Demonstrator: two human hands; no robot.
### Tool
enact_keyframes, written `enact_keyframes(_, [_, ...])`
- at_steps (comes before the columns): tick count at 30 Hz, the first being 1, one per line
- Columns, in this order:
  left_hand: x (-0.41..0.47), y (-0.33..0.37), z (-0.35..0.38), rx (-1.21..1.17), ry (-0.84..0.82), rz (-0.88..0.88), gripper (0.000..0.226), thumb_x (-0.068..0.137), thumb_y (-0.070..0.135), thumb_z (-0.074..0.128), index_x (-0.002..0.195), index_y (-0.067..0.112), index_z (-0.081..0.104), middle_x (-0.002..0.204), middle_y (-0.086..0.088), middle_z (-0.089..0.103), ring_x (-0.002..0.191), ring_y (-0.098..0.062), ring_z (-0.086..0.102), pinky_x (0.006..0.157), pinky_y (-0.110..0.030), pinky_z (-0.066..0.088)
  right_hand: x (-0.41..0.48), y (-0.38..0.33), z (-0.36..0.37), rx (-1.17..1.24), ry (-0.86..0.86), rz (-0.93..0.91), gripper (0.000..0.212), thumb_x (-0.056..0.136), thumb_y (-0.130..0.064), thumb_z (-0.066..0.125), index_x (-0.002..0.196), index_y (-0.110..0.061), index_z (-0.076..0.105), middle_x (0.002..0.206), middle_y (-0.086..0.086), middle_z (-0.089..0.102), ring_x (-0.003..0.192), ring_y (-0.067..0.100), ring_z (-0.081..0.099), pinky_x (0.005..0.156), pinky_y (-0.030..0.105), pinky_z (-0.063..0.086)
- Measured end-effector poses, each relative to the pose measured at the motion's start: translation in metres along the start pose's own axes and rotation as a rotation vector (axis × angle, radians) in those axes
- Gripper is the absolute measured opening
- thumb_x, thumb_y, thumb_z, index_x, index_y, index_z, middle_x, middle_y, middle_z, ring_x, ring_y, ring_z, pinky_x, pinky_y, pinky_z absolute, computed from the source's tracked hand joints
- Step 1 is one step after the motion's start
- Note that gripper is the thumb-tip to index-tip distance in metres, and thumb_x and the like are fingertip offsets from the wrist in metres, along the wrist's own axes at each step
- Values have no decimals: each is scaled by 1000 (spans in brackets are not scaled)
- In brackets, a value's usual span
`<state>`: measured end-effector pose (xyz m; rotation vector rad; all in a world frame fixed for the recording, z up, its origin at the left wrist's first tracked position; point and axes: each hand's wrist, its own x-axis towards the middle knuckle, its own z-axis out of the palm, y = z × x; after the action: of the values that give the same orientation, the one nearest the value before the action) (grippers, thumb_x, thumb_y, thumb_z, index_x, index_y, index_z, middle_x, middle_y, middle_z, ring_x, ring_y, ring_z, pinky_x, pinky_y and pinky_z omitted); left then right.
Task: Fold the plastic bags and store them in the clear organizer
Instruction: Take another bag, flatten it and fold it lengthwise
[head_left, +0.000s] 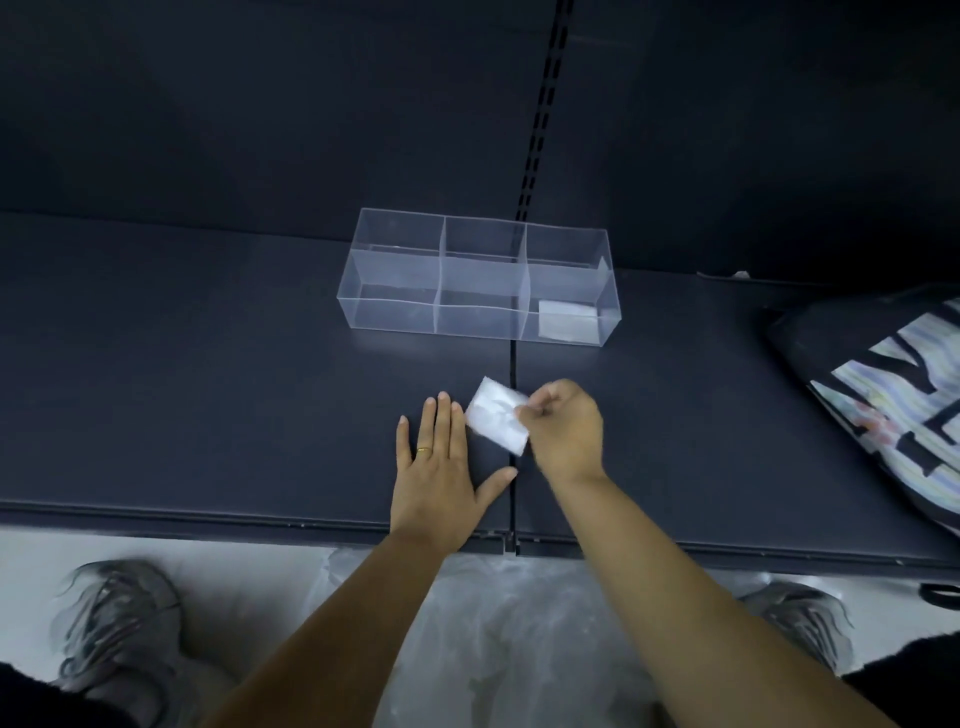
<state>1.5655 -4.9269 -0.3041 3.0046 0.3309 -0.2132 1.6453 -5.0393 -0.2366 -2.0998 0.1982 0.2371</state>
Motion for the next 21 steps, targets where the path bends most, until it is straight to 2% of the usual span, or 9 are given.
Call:
enact_keyframes(2, [-1, -1, 0, -26, 18, 12, 100, 75, 75, -26, 146, 6, -16, 159, -10, -14, 142, -22, -24, 117, -48, -13, 21, -18, -20, 42, -22, -107, 19, 80, -1, 67, 88, -14, 56, 76, 3, 62, 74, 19, 61, 71, 28, 48])
enact_keyframes(4, [-1, -1, -1, -36, 25, 11, 97, 77, 74, -24, 146, 7, -16, 159, -10, -14, 141, -22, -25, 117, -47, -13, 50, -43, -44, 94, -103, -203, 24, 79, 1, 70, 88, -17, 56, 69, 0, 60, 65, 13, 57, 65, 24, 47])
enact_keyframes(6, [-2, 0, -1, -27, 25, 9, 95, 79, 74, -22, 147, 8, -16, 159, -9, -14, 142, -23, -23, 118, -47, -11, 82, -66, -64, 177, -194, -219, 24, 78, 0, 73, 83, -19, 59, 69, -1, 62, 60, 6, 58, 61, 18, 48])
enact_keyframes(8, [-4, 1, -4, -23, 31, 4, 94, 83, 73, -14, 149, 6, -6, 160, -10, -4, 146, -25, -12, 119, -48, -4, 113, -78, -73, 139, -207, -199, 20, 77, -3, 75, 83, -17, 62, 74, -1, 65, 61, 4, 60, 61, 16, 49])
enact_keyframes(10, [-5, 2, -8, -44, 33, 1, 92, 89, 71, 1, 149, 4, 16, 158, -12, 16, 146, -27, 11, 119, -51, 11, 138, -75, -73, -65, -172, -206, 18, 77, -3, 76, 86, -12, 63, 78, 3, 63, 66, 9, 58, 62, 18, 47])
enact_keyframes(12, [-4, 2, -9, -66, 56, 17, 88, 91, 68, 14, 145, 1, 32, 153, -14, 30, 143, -28, 26, 115, -51, 19, 155, -65, -67, -274, -157, -226, 16, 76, -3, 75, 86, -10, 64, 81, 6, 65, 73, 16, 60, 62, 23, 47])
enact_keyframes(16, [-1, 1, -5, -67, 88, 34, 86, 91, 66, 20, 142, -1, 37, 151, -15, 35, 141, -30, 31, 110, -51, 21, 171, -53, -53, -646, -63, -322, 14, 77, -7, 68, 79, -18, 61, 89, 4, 69, 85, 24, 63, 76, 31, 51])
enact_keyframes(19, [0, 1, -3, -62, 103, 30, 85, 92, 66, 19, 142, -2, 36, 151, -15, 34, 141, -29, 30, 110, -52, 21, 171, -49, -46, -891, -6, -420, 14, 79, -5, 61, 86, -17, 60, 92, 5, 69, 86, 27, 61, 79, 31, 39])
enact_keyframes(21, [0, 0, -3, -63, 106, 28, 85, 92, 65, 19, 142, -1, 36, 151, -15, 34, 141, -29, 29, 110, -52, 21, 171, -47, -44, -994, 13, -459, 17, 80, -4, 60, 93, -14, 60, 95, 7, 68, 88, 28, 60, 81, 33, 37])
